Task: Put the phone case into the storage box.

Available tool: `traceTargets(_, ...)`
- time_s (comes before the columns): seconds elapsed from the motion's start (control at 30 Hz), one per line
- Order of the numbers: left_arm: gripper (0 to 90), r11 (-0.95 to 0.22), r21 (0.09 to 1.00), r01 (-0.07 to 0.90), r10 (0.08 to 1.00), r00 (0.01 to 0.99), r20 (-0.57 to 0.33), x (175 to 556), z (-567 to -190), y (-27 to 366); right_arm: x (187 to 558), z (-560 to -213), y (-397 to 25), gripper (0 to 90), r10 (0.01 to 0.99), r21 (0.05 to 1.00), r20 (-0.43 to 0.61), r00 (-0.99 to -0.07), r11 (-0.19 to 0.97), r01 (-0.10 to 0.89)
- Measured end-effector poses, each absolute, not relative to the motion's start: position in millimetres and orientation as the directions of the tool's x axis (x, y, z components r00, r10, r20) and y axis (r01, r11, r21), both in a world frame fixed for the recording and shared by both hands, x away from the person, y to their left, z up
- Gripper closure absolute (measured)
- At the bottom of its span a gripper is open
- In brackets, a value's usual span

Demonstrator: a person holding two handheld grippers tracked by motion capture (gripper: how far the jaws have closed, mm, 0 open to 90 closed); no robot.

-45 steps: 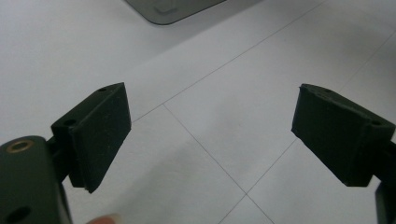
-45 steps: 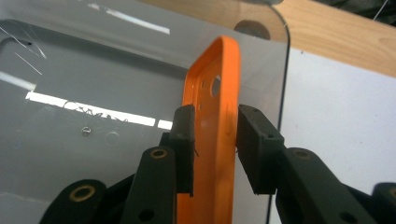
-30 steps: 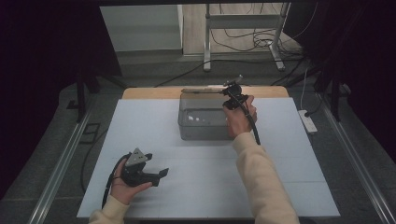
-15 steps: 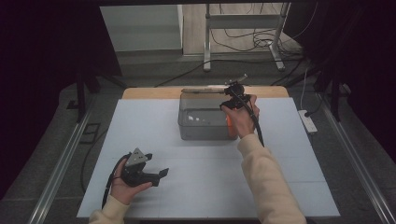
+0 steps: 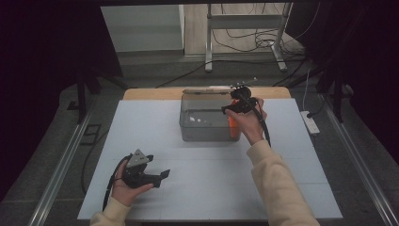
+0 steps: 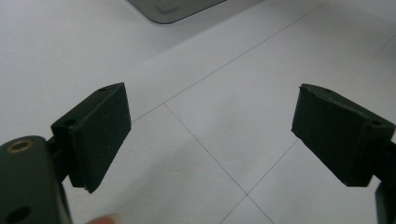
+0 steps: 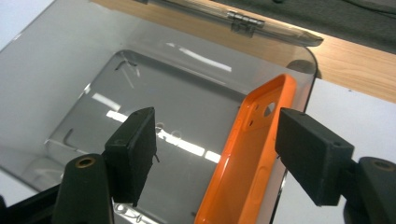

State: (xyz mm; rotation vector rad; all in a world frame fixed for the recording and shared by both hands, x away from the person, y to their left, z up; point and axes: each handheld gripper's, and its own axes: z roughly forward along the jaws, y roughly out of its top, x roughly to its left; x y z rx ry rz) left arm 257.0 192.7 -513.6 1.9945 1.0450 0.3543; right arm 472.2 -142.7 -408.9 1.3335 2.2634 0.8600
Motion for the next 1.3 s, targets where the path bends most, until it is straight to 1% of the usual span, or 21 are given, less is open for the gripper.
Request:
traceTargets(0.2, 11.4, -0.303, 0.778, 0.550, 0.787, 0.605, -0.120, 255, -515, 194, 466, -406, -148, 28.3, 0.859, 0.681, 0.013, -0.512, 0.367, 0.634)
traceTargets(0.33, 11.4, -0.301, 0.780, 0.549, 0.789, 0.603, -0.120, 254, -515, 193, 462, -404, -149, 28.3, 0.847, 0.688, 0.012, -0.531, 0.378, 0.619)
traceTargets(0.5, 11.4, -0.309, 0.778, 0.547, 0.784, 0.609, -0.117, 255, -516, 192, 451, -388, -152, 29.2, 0.838, 0.727, 0.003, -0.545, 0.373, 0.577)
traceTargets(0.67, 11.4, -0.307, 0.782, 0.543, 0.783, 0.611, -0.116, 254, -515, 192, 443, -380, -154, 29.4, 0.825, 0.730, 0.005, -0.566, 0.384, 0.566)
traceTargets(0.8, 11.4, -0.309, 0.781, 0.542, 0.783, 0.611, -0.114, 254, -515, 192, 439, -380, -155, 29.4, 0.816, 0.728, 0.005, -0.578, 0.394, 0.562)
traceTargets(1.07, 11.4, -0.312, 0.776, 0.548, 0.785, 0.609, -0.113, 255, -516, 192, 423, -382, -163, 30.4, 0.780, 0.753, -0.003, -0.626, 0.414, 0.512)
traceTargets(1.17, 11.4, -0.312, 0.777, 0.547, 0.786, 0.608, -0.113, 254, -516, 192, 418, -384, -168, 30.3, 0.767, 0.759, 0.026, -0.641, 0.403, 0.512)
traceTargets(1.3, 11.4, -0.312, 0.777, 0.547, 0.786, 0.608, -0.112, 254, -516, 192, 411, -385, -173, 30.3, 0.764, 0.769, 0.039, -0.644, 0.389, 0.507)
